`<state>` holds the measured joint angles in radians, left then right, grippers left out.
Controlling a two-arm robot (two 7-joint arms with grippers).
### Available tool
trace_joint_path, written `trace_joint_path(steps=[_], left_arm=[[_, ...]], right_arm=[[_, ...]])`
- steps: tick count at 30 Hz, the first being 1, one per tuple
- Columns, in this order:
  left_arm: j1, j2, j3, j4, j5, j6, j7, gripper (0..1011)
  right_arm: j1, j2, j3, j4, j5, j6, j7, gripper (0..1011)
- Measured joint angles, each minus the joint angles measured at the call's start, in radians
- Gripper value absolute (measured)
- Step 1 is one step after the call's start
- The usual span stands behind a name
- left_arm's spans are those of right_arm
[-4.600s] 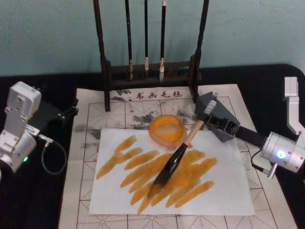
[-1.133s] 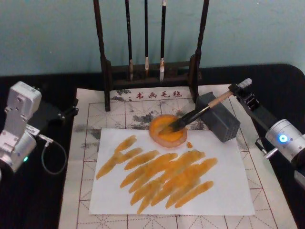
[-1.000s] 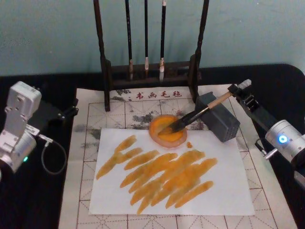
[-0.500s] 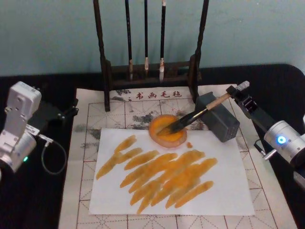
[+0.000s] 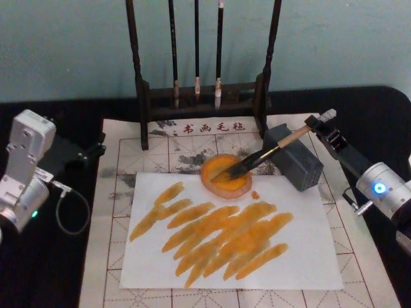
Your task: Pick up the brush from the inkstone, write on the paper, then place the brush back to its original position.
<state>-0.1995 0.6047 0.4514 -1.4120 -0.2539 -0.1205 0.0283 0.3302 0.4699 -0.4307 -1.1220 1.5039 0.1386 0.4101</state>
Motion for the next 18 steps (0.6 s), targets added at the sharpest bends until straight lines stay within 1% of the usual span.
trace_joint_path(steps=[7, 9, 10, 11, 13, 14, 18], left_arm=[[0.000, 0.000, 0.000, 0.000, 0.000, 0.000, 0.000, 1001], [0.000, 0.000, 0.000, 0.000, 0.000, 0.000, 0.000, 1001], [0.000, 0.000, 0.000, 0.000, 0.000, 0.000, 0.000, 1001], [0.000, 0.000, 0.000, 0.000, 0.000, 0.000, 0.000, 1001], [0.000, 0.000, 0.000, 0.000, 0.000, 0.000, 0.000, 1001], [0.000, 0.000, 0.000, 0.000, 0.000, 0.000, 0.000, 1001], [0.000, 0.000, 0.000, 0.000, 0.000, 0.000, 0.000, 1001]], right_arm=[[0.000, 0.001, -0.001, 0.000, 0.000, 0.000, 0.000, 176], [0.000, 0.001, -0.001, 0.000, 0.000, 0.001, -0.001, 191], [0.000, 0.001, -0.001, -0.001, 0.000, 0.001, -0.001, 256], [0.000, 0.001, -0.001, -0.001, 0.000, 0.001, -0.001, 256], [0.000, 0.001, -0.001, -0.001, 0.000, 0.001, -0.001, 313], [0.000, 0.001, -0.001, -0.001, 0.000, 0.001, -0.001, 369], [0.000, 0.001, -0.002, -0.001, 0.000, 0.001, -0.001, 472]])
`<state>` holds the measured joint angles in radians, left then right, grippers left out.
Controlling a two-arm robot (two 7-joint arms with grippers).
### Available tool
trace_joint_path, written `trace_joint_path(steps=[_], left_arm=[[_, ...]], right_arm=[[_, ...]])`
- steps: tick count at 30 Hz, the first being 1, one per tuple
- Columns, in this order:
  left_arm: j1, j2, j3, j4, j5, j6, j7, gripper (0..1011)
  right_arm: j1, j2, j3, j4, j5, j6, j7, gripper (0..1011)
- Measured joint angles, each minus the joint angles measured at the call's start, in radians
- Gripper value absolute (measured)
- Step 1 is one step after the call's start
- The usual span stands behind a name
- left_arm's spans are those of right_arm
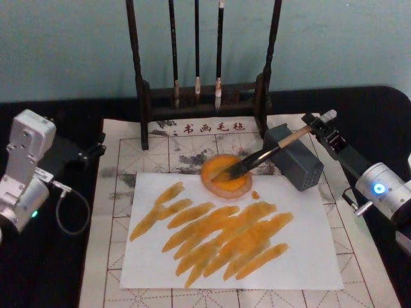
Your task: Pick up the brush from the inkstone, write on the paper, then place the brush back to its original position.
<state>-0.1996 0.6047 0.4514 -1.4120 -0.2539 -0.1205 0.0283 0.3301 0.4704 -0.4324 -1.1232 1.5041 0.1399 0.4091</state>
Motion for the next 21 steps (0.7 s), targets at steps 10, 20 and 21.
trace_joint_path(steps=[10, 20, 21], left_arm=[[0.000, 0.000, 0.000, 0.000, 0.000, 0.000, 0.000, 1001], [0.000, 0.000, 0.000, 0.000, 0.000, 0.000, 0.000, 1001], [0.000, 0.000, 0.000, 0.000, 0.000, 0.000, 0.000, 1001]], right_arm=[[0.000, 0.000, 0.000, -0.001, 0.000, -0.001, 0.000, 805], [0.000, 0.000, 0.000, -0.001, 0.001, -0.001, 0.000, 1000], [0.000, 0.000, 0.000, -0.001, 0.001, -0.001, 0.000, 1000]])
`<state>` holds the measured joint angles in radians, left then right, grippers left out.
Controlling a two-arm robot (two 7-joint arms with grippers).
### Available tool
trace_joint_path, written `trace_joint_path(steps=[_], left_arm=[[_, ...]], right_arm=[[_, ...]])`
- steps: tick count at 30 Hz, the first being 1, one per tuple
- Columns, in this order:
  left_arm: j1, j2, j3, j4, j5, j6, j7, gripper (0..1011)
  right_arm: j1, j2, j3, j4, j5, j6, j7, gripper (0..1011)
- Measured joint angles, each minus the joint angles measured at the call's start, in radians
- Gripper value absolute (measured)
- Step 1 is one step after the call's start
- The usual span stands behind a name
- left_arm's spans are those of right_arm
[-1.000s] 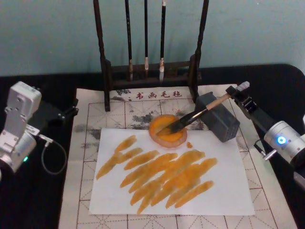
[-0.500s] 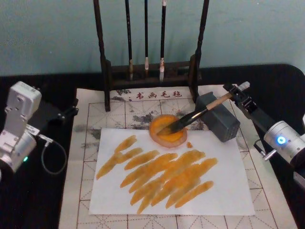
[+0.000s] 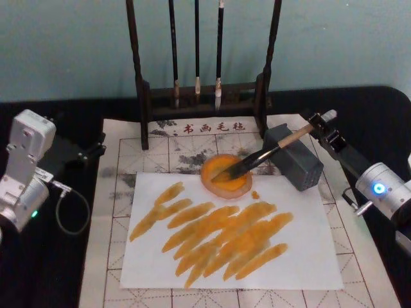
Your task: Pick up the brush from the inkstone, write on the paper, then place the brush back to its original position.
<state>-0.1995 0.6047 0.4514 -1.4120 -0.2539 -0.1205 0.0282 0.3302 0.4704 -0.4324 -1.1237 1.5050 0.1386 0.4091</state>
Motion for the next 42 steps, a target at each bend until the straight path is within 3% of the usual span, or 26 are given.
trace_joint_path(steps=[8, 14, 17, 30, 33, 34, 37, 42], left_arm=[[0.000, 0.000, 0.000, 0.000, 0.000, 0.000, 0.000, 1001], [0.000, 0.000, 0.000, 0.000, 0.000, 0.000, 0.000, 1001], [0.000, 0.000, 0.000, 0.000, 0.000, 0.000, 0.000, 1001], [0.000, 0.000, 0.000, 0.000, 0.000, 0.000, 0.000, 1001], [0.000, 0.000, 0.000, 0.000, 0.000, 0.000, 0.000, 1001], [0.000, 0.000, 0.000, 0.000, 0.000, 0.000, 0.000, 1001], [0.000, 0.000, 0.000, 0.000, 0.000, 0.000, 0.000, 1001], [0.000, 0.000, 0.000, 0.000, 0.000, 0.000, 0.000, 1001]], right_arm=[[-0.004, 0.006, 0.008, -0.013, 0.002, 0.001, 0.000, 1000], [-0.018, 0.039, 0.005, -0.051, -0.018, 0.004, -0.012, 1000], [-0.032, 0.058, -0.001, -0.078, -0.058, -0.019, -0.036, 1000], [-0.119, 0.153, -0.009, -0.208, -0.316, -0.167, -0.172, 1000], [-0.123, 0.160, -0.013, -0.214, -0.343, -0.176, -0.183, 1000], [-0.127, 0.167, -0.020, -0.219, -0.381, -0.185, -0.198, 1000], [-0.126, 0.169, -0.035, -0.215, -0.438, -0.198, -0.219, 1000], [-0.118, 0.163, -0.052, -0.196, -0.507, -0.213, -0.245, 1000]])
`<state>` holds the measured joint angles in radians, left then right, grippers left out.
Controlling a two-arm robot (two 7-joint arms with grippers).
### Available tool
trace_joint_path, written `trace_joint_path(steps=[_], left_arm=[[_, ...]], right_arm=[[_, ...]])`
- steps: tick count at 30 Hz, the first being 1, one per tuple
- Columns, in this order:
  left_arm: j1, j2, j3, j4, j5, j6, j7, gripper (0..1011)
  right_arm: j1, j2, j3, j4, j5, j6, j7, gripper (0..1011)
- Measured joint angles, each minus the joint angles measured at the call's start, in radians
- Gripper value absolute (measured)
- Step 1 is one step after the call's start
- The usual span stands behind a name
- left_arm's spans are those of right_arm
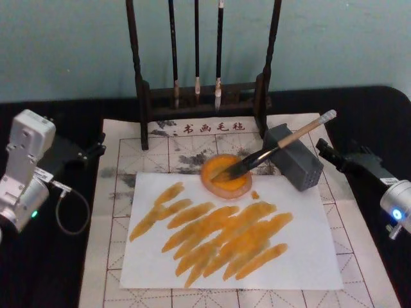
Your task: Pick up the brush from the inkstone, write on the paper, then place the brush back to its original position.
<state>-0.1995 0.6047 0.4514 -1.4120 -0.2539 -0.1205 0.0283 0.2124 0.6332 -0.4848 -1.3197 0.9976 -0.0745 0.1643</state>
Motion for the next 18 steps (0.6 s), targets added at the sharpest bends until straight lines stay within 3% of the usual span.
trace_joint_path(steps=[5, 9, 18], left_arm=[[0.000, 0.000, 0.000, 0.000, 0.000, 0.000, 0.000, 1001], [0.000, 0.000, 0.000, 0.000, 0.000, 0.000, 0.000, 1001], [0.000, 0.000, 0.000, 0.000, 0.000, 0.000, 0.000, 1001]], right_arm=[[0.001, -0.012, 0.002, 0.010, -0.028, -0.011, -0.012, 1000], [-0.003, -0.028, 0.022, 0.016, -0.026, -0.018, -0.013, 1000], [-0.004, -0.027, 0.022, 0.017, -0.025, -0.018, -0.013, 1000]])
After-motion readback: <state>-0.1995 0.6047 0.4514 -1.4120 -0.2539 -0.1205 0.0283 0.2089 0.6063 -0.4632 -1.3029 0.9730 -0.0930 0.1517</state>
